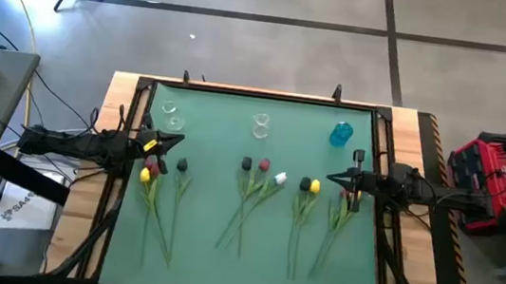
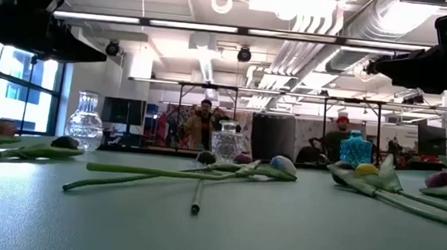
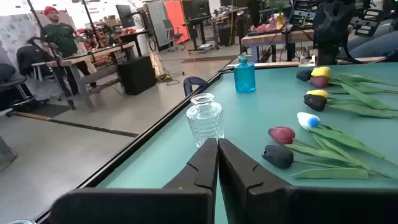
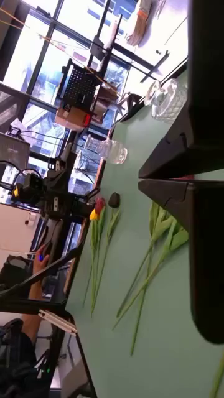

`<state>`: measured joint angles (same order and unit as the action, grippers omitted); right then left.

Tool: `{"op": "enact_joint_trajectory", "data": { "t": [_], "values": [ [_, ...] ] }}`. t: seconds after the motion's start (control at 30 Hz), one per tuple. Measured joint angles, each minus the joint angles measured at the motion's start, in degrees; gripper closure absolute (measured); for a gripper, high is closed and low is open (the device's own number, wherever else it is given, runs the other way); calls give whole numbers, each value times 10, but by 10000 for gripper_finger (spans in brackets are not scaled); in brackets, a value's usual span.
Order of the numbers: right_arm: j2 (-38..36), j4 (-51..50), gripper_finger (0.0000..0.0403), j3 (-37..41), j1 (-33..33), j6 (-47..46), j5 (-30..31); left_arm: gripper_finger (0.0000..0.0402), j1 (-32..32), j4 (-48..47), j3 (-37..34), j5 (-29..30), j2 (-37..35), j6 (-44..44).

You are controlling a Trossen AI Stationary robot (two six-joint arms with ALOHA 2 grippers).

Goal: Sort flowers into vase by color

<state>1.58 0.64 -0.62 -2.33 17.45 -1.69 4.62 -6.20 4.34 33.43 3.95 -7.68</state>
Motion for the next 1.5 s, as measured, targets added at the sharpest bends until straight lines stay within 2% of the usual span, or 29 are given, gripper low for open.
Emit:
{"op": "enact_joint_trajectory", "data": {
  "t": [1.2, 1.37, 1.43, 1.5],
  "values": [
    [0, 0, 402, 0, 0, 0, 0, 401, 0, 0, 0, 0, 0, 0],
    [0, 0, 402, 0, 0, 83, 1, 402, 0, 0, 0, 0, 0, 0],
    [0, 0, 402, 0, 0, 77, 1, 401, 0, 4, 0, 2, 0, -30],
    [0, 0, 402, 0, 0, 69, 2, 401, -1, 25, 0, 6, 0, -115]
  ]
}}
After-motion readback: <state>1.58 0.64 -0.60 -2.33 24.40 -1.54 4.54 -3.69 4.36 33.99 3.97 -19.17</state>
